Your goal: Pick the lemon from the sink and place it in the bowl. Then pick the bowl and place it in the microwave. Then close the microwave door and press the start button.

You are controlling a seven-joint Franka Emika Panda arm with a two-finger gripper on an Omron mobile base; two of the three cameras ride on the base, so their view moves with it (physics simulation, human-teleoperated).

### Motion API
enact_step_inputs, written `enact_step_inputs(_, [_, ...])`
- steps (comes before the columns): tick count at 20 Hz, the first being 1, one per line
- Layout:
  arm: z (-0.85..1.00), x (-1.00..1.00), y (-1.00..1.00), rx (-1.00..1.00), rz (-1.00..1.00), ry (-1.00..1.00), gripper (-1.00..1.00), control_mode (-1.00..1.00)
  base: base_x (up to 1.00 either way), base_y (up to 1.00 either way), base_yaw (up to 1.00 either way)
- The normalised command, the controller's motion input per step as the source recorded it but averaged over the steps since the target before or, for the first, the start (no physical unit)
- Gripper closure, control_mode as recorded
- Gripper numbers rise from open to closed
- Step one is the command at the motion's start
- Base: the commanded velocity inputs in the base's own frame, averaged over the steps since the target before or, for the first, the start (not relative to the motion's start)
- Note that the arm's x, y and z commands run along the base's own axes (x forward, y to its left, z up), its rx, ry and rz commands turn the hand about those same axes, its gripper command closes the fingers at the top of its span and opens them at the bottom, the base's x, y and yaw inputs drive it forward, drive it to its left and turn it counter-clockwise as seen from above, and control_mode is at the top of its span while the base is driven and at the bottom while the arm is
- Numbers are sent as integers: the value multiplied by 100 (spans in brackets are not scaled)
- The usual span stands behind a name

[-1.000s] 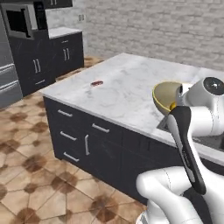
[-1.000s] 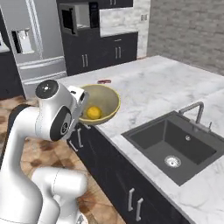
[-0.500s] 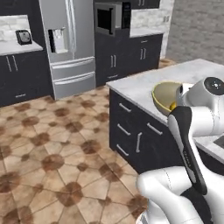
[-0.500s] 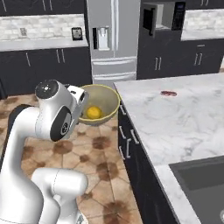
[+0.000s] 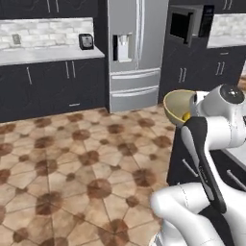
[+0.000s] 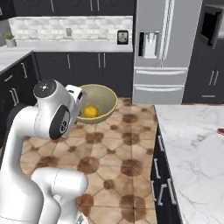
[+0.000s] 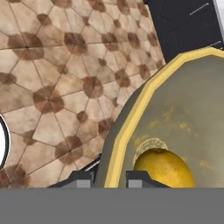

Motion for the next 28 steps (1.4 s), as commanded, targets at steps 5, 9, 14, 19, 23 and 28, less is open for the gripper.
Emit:
enact_step_inputs(5, [0,0,0,0,0,0,100,100,100,2,7])
enact_step_inputs(9, [0,0,0,0,0,0,100,100,100,3,7])
enact_step_inputs(14, [0,0,0,0,0,0,100,100,100,1,5])
enact_step_inputs(19, [0,0,0,0,0,0,100,100,100,0,2])
enact_step_inputs(23, [0,0,0,0,0,0,100,100,100,-7,-8])
enact_step_inputs(28, [0,0,0,0,0,0,100,100,100,0,-49])
